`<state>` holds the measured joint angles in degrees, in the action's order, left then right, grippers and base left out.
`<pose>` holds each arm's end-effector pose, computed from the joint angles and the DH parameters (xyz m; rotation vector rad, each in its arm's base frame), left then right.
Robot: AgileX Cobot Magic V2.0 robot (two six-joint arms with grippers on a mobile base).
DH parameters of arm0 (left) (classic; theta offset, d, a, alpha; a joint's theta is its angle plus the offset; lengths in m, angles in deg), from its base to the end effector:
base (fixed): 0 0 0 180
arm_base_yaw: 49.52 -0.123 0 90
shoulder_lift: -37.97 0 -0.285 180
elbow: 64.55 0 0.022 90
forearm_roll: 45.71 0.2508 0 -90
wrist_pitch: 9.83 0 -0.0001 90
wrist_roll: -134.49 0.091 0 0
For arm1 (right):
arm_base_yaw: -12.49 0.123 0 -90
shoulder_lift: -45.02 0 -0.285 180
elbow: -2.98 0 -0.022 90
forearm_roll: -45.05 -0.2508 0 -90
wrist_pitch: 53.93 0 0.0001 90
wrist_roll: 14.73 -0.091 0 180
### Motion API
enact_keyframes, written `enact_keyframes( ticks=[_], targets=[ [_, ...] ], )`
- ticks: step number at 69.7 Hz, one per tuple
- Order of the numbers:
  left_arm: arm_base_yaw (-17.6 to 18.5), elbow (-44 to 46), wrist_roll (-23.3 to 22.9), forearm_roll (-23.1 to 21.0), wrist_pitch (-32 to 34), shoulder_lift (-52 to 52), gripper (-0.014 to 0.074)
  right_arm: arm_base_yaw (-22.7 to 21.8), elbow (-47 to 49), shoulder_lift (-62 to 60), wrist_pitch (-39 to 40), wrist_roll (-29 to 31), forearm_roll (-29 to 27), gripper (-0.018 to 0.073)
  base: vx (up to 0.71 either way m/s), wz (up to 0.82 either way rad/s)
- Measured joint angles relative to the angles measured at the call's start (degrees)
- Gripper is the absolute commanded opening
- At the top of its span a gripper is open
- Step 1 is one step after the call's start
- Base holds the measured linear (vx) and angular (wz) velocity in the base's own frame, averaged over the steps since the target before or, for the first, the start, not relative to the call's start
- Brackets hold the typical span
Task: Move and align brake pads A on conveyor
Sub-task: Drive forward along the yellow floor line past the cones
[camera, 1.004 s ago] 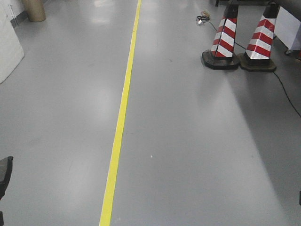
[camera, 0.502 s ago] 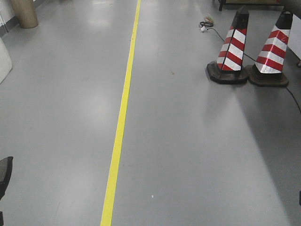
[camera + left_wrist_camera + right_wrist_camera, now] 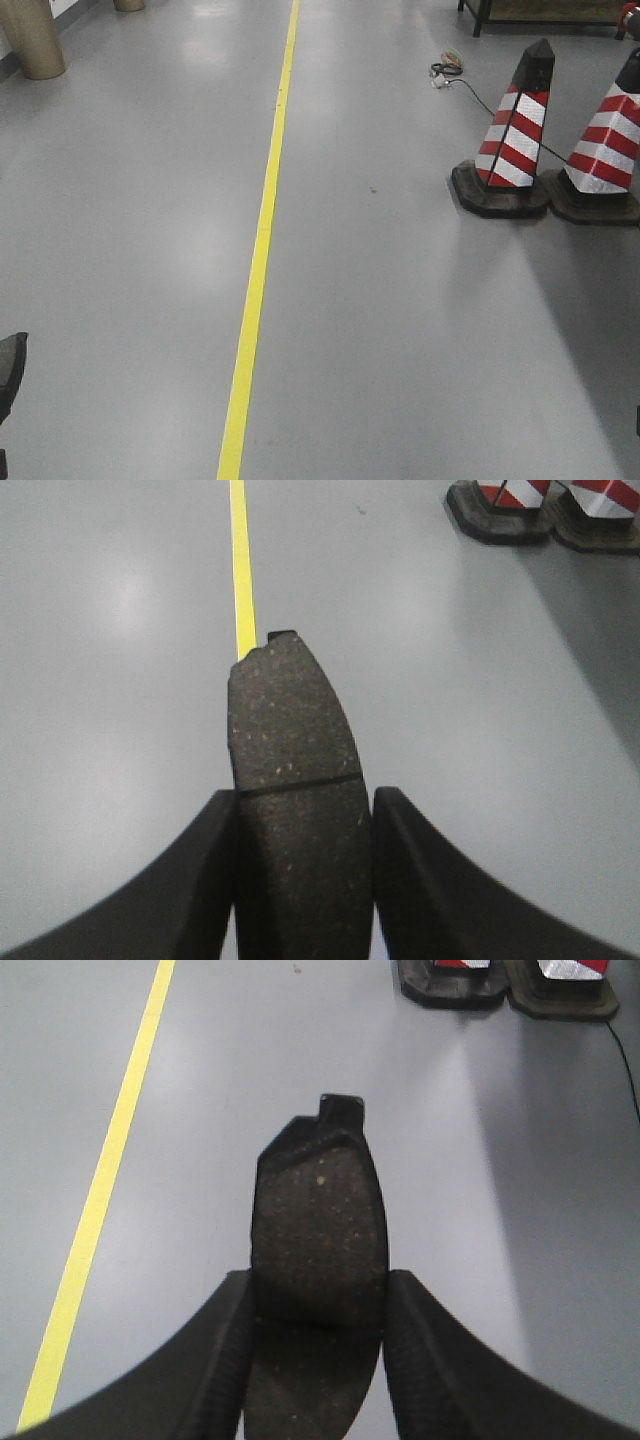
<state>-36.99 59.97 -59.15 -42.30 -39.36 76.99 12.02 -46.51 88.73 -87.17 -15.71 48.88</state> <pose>0.1038 -0.0203 0.2538 0.0183 2.1705 -0.2010 0.1187 -0.0043 0.2739 -0.0134 2.2060 -0.0666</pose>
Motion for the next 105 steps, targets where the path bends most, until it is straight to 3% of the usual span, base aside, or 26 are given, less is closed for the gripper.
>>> enact_keyframes(
  ticks=[105],
  targets=[
    [0.00,0.00,0.00,0.00,-0.02,0.00,0.0065,0.00,0.00,0.00,0.00,0.00,0.00,0.0150,0.56,-0.04]
  ],
)
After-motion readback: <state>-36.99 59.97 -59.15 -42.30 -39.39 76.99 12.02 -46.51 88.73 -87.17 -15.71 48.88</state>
